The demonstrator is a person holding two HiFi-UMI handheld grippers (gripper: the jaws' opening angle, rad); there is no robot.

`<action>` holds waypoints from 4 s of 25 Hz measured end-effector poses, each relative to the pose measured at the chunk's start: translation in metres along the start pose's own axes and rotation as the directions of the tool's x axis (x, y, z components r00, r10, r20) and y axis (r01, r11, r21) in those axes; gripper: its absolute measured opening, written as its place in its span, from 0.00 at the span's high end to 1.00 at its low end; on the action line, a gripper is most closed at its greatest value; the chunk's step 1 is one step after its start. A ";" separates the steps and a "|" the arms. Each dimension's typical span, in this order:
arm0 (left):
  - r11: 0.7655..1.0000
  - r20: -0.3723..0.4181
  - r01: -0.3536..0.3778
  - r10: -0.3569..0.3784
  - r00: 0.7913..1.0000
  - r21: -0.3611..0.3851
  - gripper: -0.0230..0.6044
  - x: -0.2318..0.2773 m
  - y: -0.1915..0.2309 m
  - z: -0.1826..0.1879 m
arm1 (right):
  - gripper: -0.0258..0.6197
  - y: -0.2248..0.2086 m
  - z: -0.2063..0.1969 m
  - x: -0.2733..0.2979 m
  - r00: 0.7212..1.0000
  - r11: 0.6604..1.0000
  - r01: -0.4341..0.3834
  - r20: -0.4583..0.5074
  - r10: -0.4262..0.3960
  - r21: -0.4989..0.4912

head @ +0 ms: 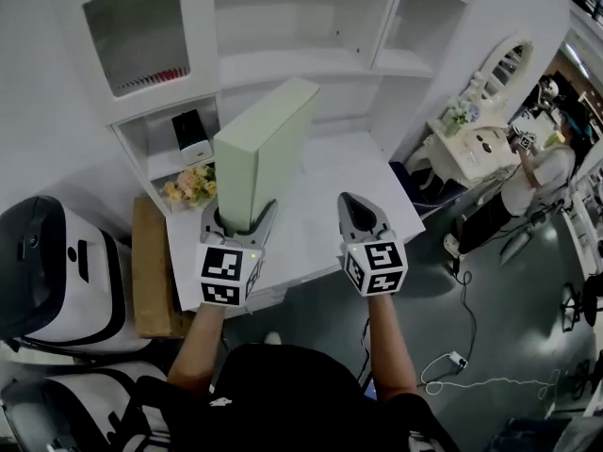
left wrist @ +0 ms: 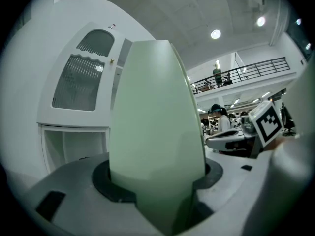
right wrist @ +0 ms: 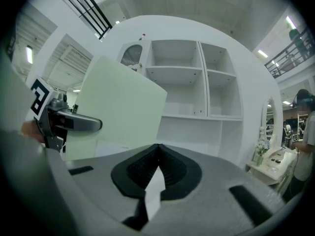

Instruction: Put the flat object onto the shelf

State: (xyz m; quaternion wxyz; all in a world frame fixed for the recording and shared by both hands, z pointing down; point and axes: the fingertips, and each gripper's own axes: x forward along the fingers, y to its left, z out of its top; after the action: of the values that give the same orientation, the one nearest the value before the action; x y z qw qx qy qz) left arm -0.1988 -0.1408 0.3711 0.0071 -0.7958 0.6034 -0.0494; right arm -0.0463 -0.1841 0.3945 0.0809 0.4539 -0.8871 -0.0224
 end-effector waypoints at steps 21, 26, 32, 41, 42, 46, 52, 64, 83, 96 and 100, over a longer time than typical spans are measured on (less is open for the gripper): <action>0.999 -0.013 0.033 -0.033 0.999 0.010 0.53 0.026 0.005 -0.011 | 0.96 -0.012 -0.015 0.025 0.999 1.000 0.012 -0.032 -0.012 -0.008; 1.000 -0.005 0.003 -0.003 1.000 0.027 0.53 0.030 0.001 -0.007 | 0.96 -0.017 -0.014 0.029 0.999 0.999 -0.024 -0.030 0.023 -0.021; 0.996 -0.017 -0.034 0.036 0.999 0.080 0.53 0.044 -0.004 -0.003 | 0.96 -0.034 -0.014 0.032 0.998 0.998 -0.052 -0.023 0.051 -0.023; 0.980 -0.077 -0.050 0.066 0.995 0.193 0.52 0.069 -0.018 0.001 | 0.96 -0.058 -0.014 0.032 0.995 0.995 -0.097 -0.012 0.097 -0.033; 0.979 -0.085 -0.052 0.070 0.994 0.198 0.52 0.072 -0.018 0.001 | 0.96 -0.060 -0.014 0.033 0.995 0.994 -0.102 -0.012 0.101 -0.035; 0.973 -0.112 -0.062 0.088 0.990 0.223 0.52 0.081 -0.019 0.002 | 0.96 -0.069 -0.016 0.034 0.993 0.992 -0.118 -0.013 0.118 -0.034; 0.939 -0.164 -0.043 0.104 0.981 0.340 0.52 0.092 -0.026 0.007 | 0.96 -0.079 -0.017 0.039 0.989 0.989 -0.148 0.004 0.148 -0.016; 0.809 -0.251 0.003 0.178 0.951 0.587 0.53 0.111 -0.025 0.012 | 0.96 -0.085 -0.015 0.054 0.978 0.978 -0.206 0.024 0.206 -0.009; 0.570 -0.254 0.029 0.319 0.913 0.821 0.53 0.140 -0.038 0.028 | 0.96 -0.084 -0.016 0.072 0.946 0.946 -0.320 0.035 0.322 -0.048; 0.431 -0.232 0.047 0.388 0.892 0.901 0.53 0.151 -0.047 0.041 | 0.96 -0.098 0.008 0.070 0.934 0.937 -0.343 0.082 0.348 -0.064; 0.397 -0.224 0.049 0.408 0.885 0.916 0.53 0.153 -0.048 0.046 | 0.96 -0.104 0.018 0.068 0.930 0.935 -0.348 0.101 0.354 -0.075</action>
State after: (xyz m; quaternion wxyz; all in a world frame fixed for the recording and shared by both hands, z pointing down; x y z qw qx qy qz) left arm -0.1077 -0.2768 0.3399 0.3107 -0.5619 0.5512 -0.5329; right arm -0.0048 -0.3004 0.3736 0.0460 0.2837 -0.9561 -0.0580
